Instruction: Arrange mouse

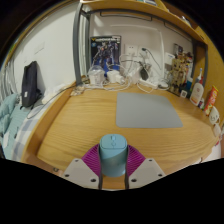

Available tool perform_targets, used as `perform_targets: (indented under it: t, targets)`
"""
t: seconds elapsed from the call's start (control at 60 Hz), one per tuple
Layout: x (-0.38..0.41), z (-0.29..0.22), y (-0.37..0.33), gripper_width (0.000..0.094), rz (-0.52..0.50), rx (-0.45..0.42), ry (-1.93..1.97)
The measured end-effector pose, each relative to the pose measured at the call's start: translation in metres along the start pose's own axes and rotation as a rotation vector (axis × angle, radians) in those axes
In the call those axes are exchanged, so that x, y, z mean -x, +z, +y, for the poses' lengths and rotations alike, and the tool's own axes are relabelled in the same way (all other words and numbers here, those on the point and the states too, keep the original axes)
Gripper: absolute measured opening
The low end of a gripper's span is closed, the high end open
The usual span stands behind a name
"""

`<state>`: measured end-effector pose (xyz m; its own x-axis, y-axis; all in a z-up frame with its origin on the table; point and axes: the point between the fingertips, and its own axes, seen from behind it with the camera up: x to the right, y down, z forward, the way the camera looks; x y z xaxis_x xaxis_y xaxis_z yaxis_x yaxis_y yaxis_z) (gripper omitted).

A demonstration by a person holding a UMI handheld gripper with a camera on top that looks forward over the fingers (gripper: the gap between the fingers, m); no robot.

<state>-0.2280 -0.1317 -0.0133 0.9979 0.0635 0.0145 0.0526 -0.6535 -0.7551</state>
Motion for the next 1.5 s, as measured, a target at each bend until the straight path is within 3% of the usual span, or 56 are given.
perform_targets:
  t: [0.1,0.233,0.417,0.517,0.65,0.867,1.05,1.167,1.35,1.45,1.5]
  targets:
    - [0.012,-0.040,-0.014,0.0294,-0.038,-0.041,0.012]
    - [0.008,-0.140,-0.030,0.0295,-0.065,-0.164,-0.005]
    - [-0.057,-0.264,-0.039,0.0295,-0.013,-0.319,0.027]
    - [-0.098,-0.285,-0.015,0.0294,0.027,-0.315,0.033]
    - [-0.131,-0.268,0.039,0.0293,0.038,-0.244,0.053]
    - [-0.147,-0.188,0.113,0.0294,0.034,-0.057,0.034]
    - [-0.152,-0.141,0.138,0.0298,0.017,0.027,0.048]
    - [-0.153,-0.124,0.142,0.0354,0.012,0.048,0.023]
    - [-0.153,-0.119,0.143,0.0510,0.034,0.068,0.054]
    - [-0.151,-0.119,0.135,0.0767,0.038,0.102,0.034]
    - [-0.149,-0.125,0.123,0.0802,0.043,0.089,0.022]
